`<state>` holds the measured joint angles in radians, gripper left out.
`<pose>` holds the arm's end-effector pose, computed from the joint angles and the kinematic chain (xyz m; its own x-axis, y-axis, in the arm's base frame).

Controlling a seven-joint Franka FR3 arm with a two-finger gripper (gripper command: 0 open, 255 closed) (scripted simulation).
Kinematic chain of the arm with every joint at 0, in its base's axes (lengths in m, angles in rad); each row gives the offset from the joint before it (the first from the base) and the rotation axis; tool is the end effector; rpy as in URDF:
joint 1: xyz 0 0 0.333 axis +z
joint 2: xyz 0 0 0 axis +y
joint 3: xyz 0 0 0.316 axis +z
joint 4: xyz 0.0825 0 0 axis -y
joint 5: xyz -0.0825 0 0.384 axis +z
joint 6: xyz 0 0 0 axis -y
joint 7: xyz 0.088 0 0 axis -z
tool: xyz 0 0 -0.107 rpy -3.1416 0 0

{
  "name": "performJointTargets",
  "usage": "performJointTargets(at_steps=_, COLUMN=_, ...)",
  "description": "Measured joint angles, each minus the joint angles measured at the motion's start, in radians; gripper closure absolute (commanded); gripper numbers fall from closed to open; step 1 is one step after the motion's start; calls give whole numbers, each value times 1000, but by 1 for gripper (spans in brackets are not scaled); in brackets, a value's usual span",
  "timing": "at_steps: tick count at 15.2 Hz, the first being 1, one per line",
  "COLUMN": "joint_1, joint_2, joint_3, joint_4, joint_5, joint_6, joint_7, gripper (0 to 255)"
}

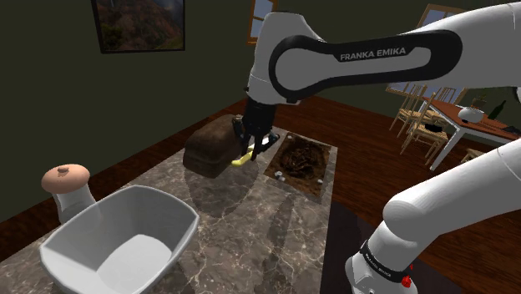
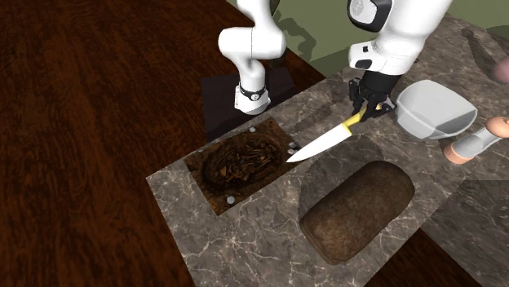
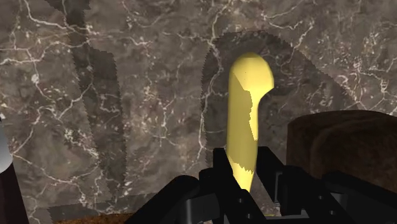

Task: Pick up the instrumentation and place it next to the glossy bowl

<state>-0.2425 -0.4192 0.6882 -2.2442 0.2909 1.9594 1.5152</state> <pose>0.3972 0.2375 0.4966 0.3531 -0.9355 -0.0101 -0.9341 -0.3519 -0.0593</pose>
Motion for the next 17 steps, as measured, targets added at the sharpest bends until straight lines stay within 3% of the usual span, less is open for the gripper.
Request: performJointTargets(at_steps=17, joint_1=-12, joint_2=89, joint_3=74, joint_4=-162, joint_5=-6, joint_6=246, joint_7=17, gripper=255)
